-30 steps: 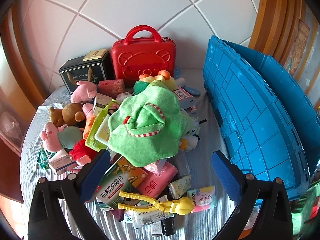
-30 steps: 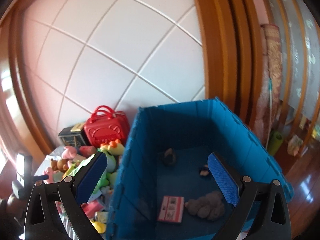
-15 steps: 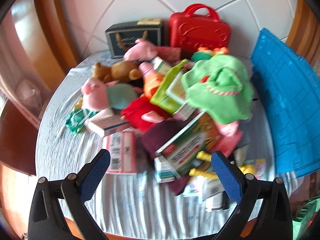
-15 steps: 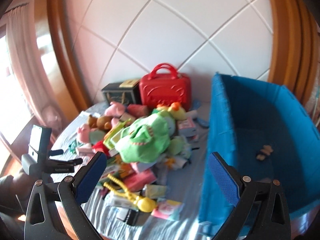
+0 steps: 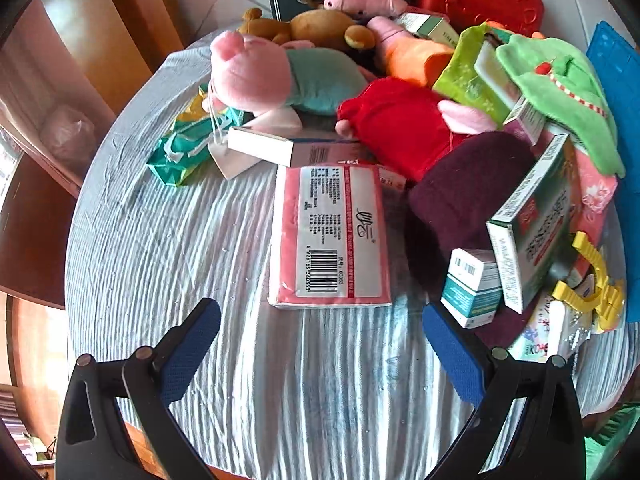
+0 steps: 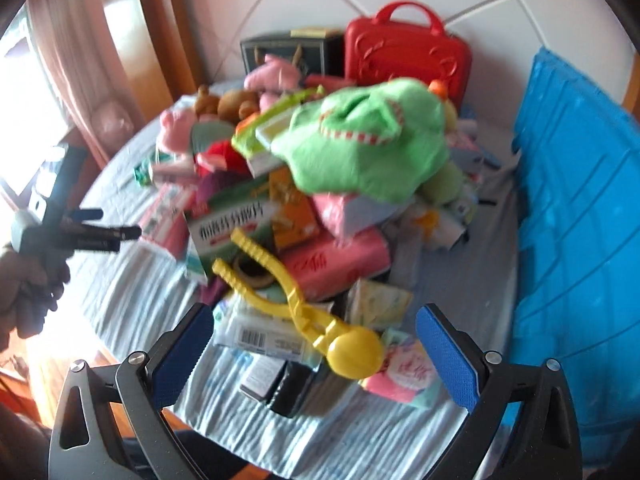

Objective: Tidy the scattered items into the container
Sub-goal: 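Grasp the pink-white tissue pack with the left tool while the right grasps the yellow snowball maker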

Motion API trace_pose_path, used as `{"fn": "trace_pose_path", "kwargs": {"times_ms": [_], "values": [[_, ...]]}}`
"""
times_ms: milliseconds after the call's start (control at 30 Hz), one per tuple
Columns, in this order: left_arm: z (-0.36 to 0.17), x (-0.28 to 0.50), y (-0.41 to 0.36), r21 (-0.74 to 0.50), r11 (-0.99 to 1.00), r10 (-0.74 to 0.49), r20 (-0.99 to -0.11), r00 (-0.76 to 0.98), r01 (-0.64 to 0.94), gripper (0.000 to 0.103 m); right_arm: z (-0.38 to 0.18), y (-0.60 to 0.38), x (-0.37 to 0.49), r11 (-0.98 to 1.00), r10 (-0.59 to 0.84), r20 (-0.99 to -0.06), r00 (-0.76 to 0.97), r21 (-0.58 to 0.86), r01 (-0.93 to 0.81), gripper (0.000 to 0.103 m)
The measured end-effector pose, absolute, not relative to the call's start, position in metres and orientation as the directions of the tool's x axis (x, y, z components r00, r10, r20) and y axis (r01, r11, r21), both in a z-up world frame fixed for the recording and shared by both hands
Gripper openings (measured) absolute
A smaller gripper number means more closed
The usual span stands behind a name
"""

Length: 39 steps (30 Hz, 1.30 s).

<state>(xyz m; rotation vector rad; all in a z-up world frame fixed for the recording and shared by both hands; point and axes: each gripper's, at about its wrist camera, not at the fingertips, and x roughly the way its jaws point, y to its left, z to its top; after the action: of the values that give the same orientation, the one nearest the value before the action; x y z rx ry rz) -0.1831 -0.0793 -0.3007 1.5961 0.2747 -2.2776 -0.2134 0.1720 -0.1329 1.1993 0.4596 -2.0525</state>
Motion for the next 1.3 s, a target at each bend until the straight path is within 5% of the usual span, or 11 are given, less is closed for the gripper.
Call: {"fn": "trace_pose_path", "kwargs": {"times_ms": [367,800,833,900,1033,1300], "values": [[-0.361,-0.227,-0.092,0.046,-0.922,-0.162,-0.949,-0.272,0.385,0.103,-0.211,0.153,-0.222,-0.692,-0.303,-0.915,-0.265,0.021,0.721,0.103],[-0.390,-0.252,-0.104,-0.011,-0.913,-0.112,-0.954,-0.278,0.407,0.103,-0.239,0.124,-0.237,-0.639,-0.251,-0.921,-0.296,-0.072,0.766,0.103],[-0.389,-0.252,-0.104,-0.014,-0.916,-0.110,-0.952,-0.285,0.402,0.095,-0.240,0.123,-0.238,-0.638,-0.258,-0.922,-0.290,-0.062,0.767,0.102],[-0.386,-0.250,-0.103,-0.011,-0.921,-0.112,-0.950,-0.292,0.389,0.091,-0.239,0.122,-0.238,-0.640,-0.281,-0.921,-0.270,-0.030,0.768,0.091],[-0.387,-0.239,-0.105,-0.043,-0.920,-0.083,-0.950,-0.301,0.390,0.091,-0.233,0.119,-0.237,-0.632,-0.305,-0.916,-0.260,-0.010,0.775,0.042],[-0.376,-0.211,-0.113,-0.065,-0.900,-0.081,-0.947,-0.312,0.431,0.091,-0.223,0.126,-0.251,-0.670,-0.326,-0.912,-0.247,0.039,0.741,0.038]]}}
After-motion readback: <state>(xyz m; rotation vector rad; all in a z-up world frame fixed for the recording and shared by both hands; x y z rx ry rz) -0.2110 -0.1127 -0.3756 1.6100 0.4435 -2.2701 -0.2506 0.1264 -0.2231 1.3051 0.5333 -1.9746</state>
